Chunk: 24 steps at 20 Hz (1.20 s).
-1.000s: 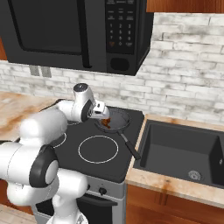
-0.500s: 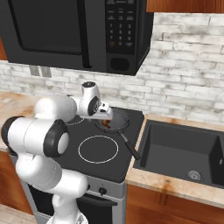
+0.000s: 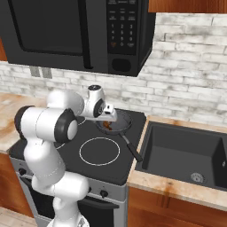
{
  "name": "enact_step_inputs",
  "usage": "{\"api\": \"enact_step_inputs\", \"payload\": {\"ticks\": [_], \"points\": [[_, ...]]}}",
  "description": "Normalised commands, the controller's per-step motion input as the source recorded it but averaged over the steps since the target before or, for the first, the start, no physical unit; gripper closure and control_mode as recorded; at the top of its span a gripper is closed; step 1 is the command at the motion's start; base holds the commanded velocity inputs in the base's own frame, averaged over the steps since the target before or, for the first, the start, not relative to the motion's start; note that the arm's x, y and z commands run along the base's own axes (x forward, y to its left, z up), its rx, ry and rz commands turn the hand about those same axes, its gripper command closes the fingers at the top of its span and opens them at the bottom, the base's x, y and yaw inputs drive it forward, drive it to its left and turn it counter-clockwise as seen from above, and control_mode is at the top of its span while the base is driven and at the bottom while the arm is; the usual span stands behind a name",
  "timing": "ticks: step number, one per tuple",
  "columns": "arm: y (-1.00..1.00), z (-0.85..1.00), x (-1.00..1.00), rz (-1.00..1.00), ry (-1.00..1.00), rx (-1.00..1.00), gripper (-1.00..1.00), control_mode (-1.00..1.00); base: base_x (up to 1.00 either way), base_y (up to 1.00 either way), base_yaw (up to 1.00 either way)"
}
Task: Take the chicken drumsticks from the pan and place one on each plate on the dining counter.
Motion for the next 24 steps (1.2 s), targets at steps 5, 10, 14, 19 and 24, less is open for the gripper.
{"api": "enact_step_inputs", "payload": {"ticks": [5, 10, 14, 19, 24], "points": [[0.00, -0.18, 0.41, 0.00, 0.00, 0.00, -1.00, -1.00, 0.00, 0.00, 0.00], [-0.02, -0.20, 0.39, 0.00, 0.01, 0.00, -1.00, -1.00, 0.00, 0.00, 0.00], [-0.07, -0.25, 0.23, 0.00, 0.02, 0.00, -1.00, -1.00, 0.00, 0.00, 0.00], [-0.08, -0.25, 0.20, 0.00, 0.00, 0.00, -1.00, -1.00, 0.00, 0.00, 0.00], [-0.04, -0.16, 0.24, 0.00, 0.00, 0.00, -1.00, -1.00, 0.00, 0.00, 0.00]]}}
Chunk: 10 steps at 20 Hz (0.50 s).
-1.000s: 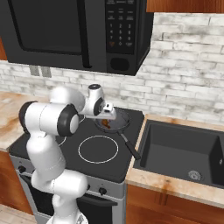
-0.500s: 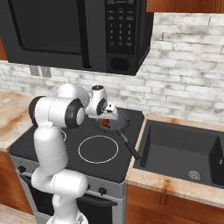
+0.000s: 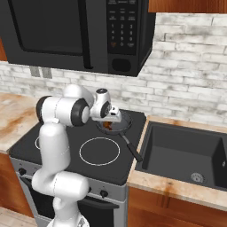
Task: Take the chicken drumsticks from the pan and place one on each plate on the dining counter.
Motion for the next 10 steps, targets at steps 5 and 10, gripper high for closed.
{"api": "enact_step_inputs", "payload": {"ticks": [5, 10], "points": [[-0.02, -0.15, 0.09, 0.00, 0.00, 0.00, -1.00, -1.00, 0.00, 0.00, 0.00], [-0.01, -0.17, 0.12, 0.00, 0.00, 0.00, -1.00, -1.00, 0.00, 0.00, 0.00]]}}
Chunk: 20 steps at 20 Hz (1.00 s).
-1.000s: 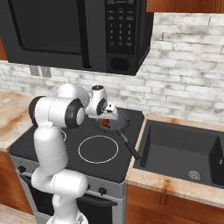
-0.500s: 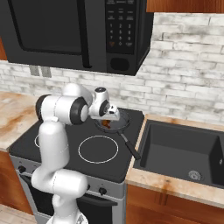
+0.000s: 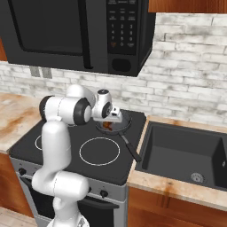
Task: Take the chicken drumsticks from the pan and place one on each plate on the dining counter.
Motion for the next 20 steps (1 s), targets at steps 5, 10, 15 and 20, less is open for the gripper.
{"api": "enact_step_inputs", "payload": {"ticks": [5, 10, 15, 20], "points": [[-0.01, -0.13, 0.19, 0.00, 0.00, 0.00, -1.00, -1.00, 0.00, 0.00, 0.00], [0.00, -0.22, 0.03, 0.00, 0.04, 0.00, -1.00, -1.00, 0.00, 0.00, 0.00], [-0.01, -0.26, -0.01, 0.00, 0.06, 0.01, -1.00, -1.00, 0.00, 0.00, 0.00], [0.00, -0.13, -0.08, 0.00, 0.06, 0.03, -1.00, -1.00, 0.00, 0.00, 0.00]]}}
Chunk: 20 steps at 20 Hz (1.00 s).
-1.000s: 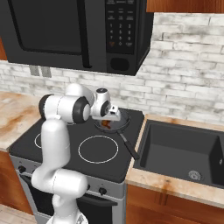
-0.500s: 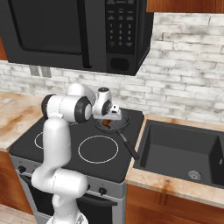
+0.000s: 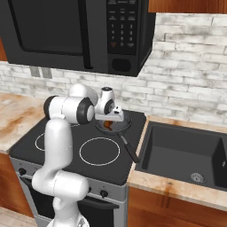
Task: Take the chicken drumsticks from the pan and place one on each plate on the dining counter.
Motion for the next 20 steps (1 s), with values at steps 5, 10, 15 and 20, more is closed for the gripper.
{"api": "enact_step_inputs", "payload": {"ticks": [5, 10, 15, 20], "points": [[0.00, -0.17, -0.12, -0.01, 0.01, 0.06, -1.00, -1.00, 0.00, 0.00, 0.00], [0.00, -0.10, -0.10, -0.03, 0.00, 0.06, -1.00, -1.00, 0.00, 0.00, 0.00], [0.00, 0.00, -0.01, -0.02, 0.00, 0.04, -1.00, -1.00, 0.00, 0.00, 0.00], [0.10, -0.10, -0.03, 0.00, 0.02, 0.00, -1.00, -1.00, 0.00, 0.00, 0.00]]}}
